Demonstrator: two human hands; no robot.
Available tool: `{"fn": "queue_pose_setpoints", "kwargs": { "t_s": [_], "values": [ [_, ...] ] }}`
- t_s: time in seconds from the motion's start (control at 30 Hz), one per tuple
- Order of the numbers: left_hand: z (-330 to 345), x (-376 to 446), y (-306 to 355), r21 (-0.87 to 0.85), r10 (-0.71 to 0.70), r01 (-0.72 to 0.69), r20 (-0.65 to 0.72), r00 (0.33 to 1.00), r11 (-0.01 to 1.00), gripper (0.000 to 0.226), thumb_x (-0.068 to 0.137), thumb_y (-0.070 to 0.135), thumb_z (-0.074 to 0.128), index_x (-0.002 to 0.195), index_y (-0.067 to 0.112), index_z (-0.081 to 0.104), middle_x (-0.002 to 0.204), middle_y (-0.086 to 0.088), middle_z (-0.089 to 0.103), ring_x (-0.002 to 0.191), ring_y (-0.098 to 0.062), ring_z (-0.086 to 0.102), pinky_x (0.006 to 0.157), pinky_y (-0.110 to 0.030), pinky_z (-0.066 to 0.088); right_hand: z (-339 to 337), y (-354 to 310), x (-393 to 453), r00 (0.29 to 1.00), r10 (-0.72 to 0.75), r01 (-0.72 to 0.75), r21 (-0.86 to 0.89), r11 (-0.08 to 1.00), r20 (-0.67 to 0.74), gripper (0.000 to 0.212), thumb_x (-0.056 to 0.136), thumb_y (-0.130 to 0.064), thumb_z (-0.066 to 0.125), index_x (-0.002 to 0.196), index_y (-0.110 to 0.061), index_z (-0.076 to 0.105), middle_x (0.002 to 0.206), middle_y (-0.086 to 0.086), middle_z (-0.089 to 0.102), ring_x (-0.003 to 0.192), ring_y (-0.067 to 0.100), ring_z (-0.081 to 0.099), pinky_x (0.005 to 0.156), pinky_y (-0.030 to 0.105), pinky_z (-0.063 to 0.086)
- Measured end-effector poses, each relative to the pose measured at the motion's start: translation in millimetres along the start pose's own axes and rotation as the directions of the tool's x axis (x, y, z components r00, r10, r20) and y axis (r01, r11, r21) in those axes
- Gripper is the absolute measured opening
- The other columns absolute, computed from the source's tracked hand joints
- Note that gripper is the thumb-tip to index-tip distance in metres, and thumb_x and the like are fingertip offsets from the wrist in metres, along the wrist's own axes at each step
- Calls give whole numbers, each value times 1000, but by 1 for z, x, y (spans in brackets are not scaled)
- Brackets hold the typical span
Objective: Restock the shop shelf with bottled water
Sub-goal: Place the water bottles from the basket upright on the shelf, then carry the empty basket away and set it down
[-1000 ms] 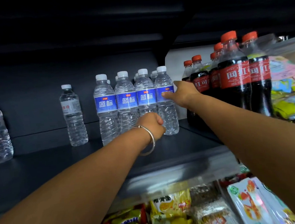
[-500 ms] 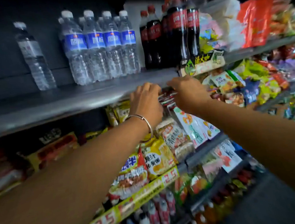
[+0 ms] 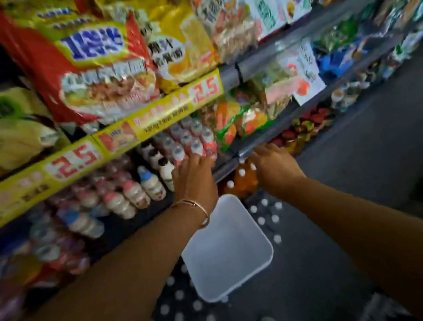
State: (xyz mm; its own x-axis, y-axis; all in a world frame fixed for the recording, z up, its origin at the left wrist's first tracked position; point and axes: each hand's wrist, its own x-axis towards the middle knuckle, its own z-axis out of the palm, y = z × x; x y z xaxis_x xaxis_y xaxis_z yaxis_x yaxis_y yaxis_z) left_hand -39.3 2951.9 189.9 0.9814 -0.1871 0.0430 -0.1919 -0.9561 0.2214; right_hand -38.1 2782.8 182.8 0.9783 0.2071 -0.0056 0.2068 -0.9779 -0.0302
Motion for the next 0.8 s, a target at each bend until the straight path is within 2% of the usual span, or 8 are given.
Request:
{"fn": "queue_pose_setpoints", "kwargs": {
  "t_s": [0.07, 0.1, 0.23, 0.33, 0.47, 0.53, 0.63, 0.8],
  "values": [
    [51, -13, -16, -5, -98, 98, 74, 992, 995, 37, 86, 15, 51, 122, 21, 49, 130, -3, 43, 125, -27, 40, 100, -40, 30, 55, -5, -8, 1000, -3, 2, 84, 996, 8, 35, 77, -16, 40, 95, 1, 65, 104, 23, 63, 97, 44, 59, 73, 47, 50],
    [75, -21, -23, 4, -142, 142, 100, 985, 990, 36, 87, 16, 52, 123, 21, 48, 131, -3, 42, 125, -27, 39, 102, -40, 29, 81, -6, -12, 1000, 16, -18, 112, 994, 19, 36, 79, -16, 39, 99, 1, 64, 105, 22, 63, 98, 43, 59, 74, 47, 50],
    [159, -50, -49, 58, -318, 312, 169, 933, 948, 48, 91, 24, 52, 136, 20, 34, 145, -5, 29, 135, -26, 27, 110, -43, 23, 171, -9, -24, 954, 82, -102, 56, 993, 288, 37, 92, -15, 45, 129, -11, 46, 133, 10, 47, 122, 33, 43, 98, 41, 38],
    [212, -70, -63, 51, -470, 470, 199, 860, 881, 60, 93, 27, 51, 144, 18, 22, 154, -7, 13, 140, -27, 16, 112, -44, 18, 227, -16, -31, 922, 143, -188, 95, 978, 359, 43, 93, -18, 47, 135, -14, 39, 137, 13, 44, 122, 34, 45, 100, 45, 42],
    [254, -85, -73, -32, -656, 675, 207, 726, 737, 76, 92, 32, 52, 148, 12, 5, 156, -10, 2, 143, -29, 8, 114, -45, 12, 274, -23, -36, 862, 319, -431, 236, 871, 395, 57, 95, -24, 47, 145, -14, 21, 142, 16, 41, 123, 38, 47, 96, 51, 46],
    [267, -87, -77, -99, -732, 758, 205, 649, 645, 81, 91, 33, 54, 148, 9, 1, 157, -12, 2, 143, -30, 8, 113, -46, 14, 286, -23, -37, 837, 375, -503, 288, 815, 399, 58, 97, -29, 45, 145, -12, 18, 141, 18, 41, 122, 39, 48, 95, 49, 44],
    [284, -86, -83, -258, -807, 835, 233, 543, 487, 84, 90, 33, 55, 148, 8, 1, 154, -16, 12, 139, -36, 21, 110, -53, 22, 289, -26, -34, 777, 465, -614, 343, 711, 425, 47, 100, -38, 35, 136, -9, 31, 131, 18, 50, 117, 40, 52, 92, 47, 44],
    [291, -77, -88, -384, -871, 862, 227, 436, 331, 58, 96, 33, 42, 141, 3, 22, 137, -25, 40, 119, -43, 46, 95, -51, 40, 281, -24, -25, 689, 529, -713, 330, 619, 495, 46, 102, -39, 24, 133, -10, 42, 129, 17, 53, 118, 36, 52, 98, 46, 41]
  ]
}}
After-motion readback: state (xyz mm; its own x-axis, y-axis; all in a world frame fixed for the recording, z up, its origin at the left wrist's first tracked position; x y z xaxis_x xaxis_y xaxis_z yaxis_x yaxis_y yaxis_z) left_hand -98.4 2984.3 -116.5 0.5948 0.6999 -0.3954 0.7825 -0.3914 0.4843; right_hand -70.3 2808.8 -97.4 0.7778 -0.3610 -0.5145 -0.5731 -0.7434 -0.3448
